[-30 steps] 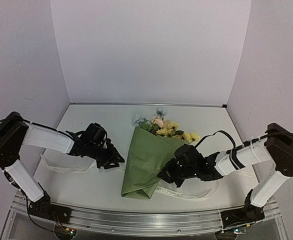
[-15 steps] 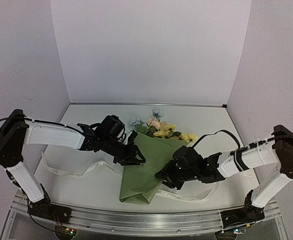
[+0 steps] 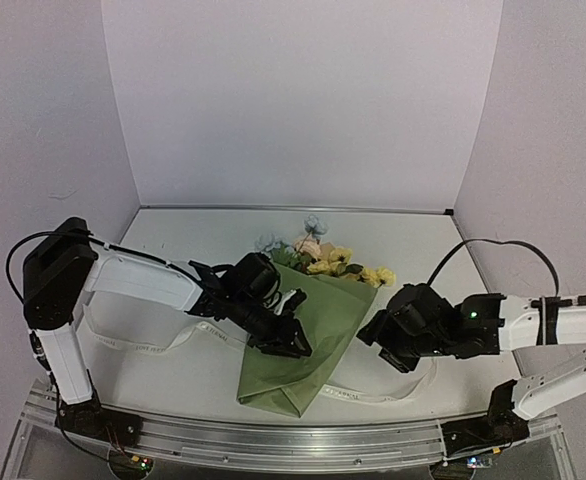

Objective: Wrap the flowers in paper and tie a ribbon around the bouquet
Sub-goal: Place the tied bouquet with the ribbon, then adjust the ribbon at the center of the board.

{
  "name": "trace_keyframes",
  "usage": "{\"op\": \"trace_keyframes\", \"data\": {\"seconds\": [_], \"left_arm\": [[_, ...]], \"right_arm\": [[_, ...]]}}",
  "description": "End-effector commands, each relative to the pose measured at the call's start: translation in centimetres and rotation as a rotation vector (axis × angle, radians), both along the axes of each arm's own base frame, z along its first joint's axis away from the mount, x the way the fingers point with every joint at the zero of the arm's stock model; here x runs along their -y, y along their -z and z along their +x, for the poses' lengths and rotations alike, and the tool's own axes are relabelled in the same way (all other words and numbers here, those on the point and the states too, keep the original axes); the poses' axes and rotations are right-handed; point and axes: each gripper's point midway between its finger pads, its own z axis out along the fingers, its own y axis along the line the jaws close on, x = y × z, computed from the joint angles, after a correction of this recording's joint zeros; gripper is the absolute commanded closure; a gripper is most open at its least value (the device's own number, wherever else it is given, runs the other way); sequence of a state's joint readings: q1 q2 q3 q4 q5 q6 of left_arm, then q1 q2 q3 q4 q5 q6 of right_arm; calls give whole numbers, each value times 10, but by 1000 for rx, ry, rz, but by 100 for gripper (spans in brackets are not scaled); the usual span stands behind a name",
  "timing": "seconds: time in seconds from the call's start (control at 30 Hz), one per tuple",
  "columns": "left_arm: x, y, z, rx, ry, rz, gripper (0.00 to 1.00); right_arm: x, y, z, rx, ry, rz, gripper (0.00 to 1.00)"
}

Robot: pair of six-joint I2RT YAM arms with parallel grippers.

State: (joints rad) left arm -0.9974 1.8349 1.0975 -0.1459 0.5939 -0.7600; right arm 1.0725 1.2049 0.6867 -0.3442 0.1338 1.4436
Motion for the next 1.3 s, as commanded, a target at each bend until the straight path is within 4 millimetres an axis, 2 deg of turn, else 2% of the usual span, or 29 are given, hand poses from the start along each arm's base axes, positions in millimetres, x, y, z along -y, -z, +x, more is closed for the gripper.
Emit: {"op": "trace_keyframes", "data": {"seconds": [0.0, 0.07, 0.17, 0.27, 0.37, 0.5, 0.63, 0.83, 1.0, 1.1, 1.27], "left_arm": [[20, -16, -2, 26, 61, -77, 70], [22, -16, -6, 24, 76, -82, 70], [24, -16, -9, 16, 92, -86, 70], [25, -17, -11, 13, 103, -94, 71], [27, -18, -12, 10, 111, -99, 71], [29, -18, -12, 4, 120, -104, 71], [29, -17, -13, 0, 126, -102, 71], [27, -13, -15, -11, 130, -92, 71], [26, -7, -16, -28, 128, -79, 72], [27, -5, -16, -32, 129, -75, 72], [26, -3, -16, -37, 130, -69, 72]], "right_arm": [[103, 17, -17, 3, 160, -315, 34], [131, 24, -28, -20, 223, -358, 34], [157, 39, -42, -54, 315, -347, 32], [175, 56, -51, -77, 394, -324, 29], [183, 56, -46, -37, 447, -324, 29], [187, 57, -39, -15, 469, -385, 30], [175, 71, -27, -33, 441, -416, 32], [172, 88, -17, -50, 431, -419, 49], [164, 79, -2, 8, 418, -390, 55], [157, 70, 4, 29, 401, -371, 52], [164, 65, -1, 44, 417, -329, 47]]}}
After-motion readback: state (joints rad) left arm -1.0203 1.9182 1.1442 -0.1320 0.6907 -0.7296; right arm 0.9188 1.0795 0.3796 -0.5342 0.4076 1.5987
